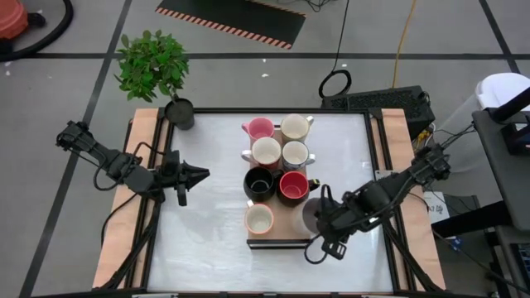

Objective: Place coffee mugs
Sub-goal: Put the gray mug on the shelf

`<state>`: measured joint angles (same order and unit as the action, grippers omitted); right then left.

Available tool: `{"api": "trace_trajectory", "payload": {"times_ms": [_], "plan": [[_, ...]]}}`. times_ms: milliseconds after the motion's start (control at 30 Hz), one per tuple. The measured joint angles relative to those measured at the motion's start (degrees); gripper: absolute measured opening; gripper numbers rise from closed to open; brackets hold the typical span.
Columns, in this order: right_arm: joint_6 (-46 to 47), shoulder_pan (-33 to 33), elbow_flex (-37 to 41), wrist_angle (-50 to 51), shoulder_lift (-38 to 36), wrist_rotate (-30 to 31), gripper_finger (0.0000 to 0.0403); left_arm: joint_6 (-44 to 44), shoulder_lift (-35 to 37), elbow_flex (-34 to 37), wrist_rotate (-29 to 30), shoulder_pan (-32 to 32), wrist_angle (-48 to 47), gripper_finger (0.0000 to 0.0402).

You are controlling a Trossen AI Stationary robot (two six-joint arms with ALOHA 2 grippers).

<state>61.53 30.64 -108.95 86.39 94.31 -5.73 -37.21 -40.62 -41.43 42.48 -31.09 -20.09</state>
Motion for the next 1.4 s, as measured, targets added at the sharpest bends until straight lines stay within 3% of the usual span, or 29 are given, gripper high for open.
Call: {"api": "trace_trajectory", "payload": {"times_ms": [633,1400], "plan": [[-11.3,-4.0,-2.0,-2.5,5.3,-1.5,0.0045,-0.5,0.0,0.0,0.0,0.0,-1.2,0.0060],[-9.6,-3.9,-2.0,-6.3,6.6,1.1,0.0063,-1.0,0.0,0.0,-0.5,0.0,-1.1,0.0060]]}}
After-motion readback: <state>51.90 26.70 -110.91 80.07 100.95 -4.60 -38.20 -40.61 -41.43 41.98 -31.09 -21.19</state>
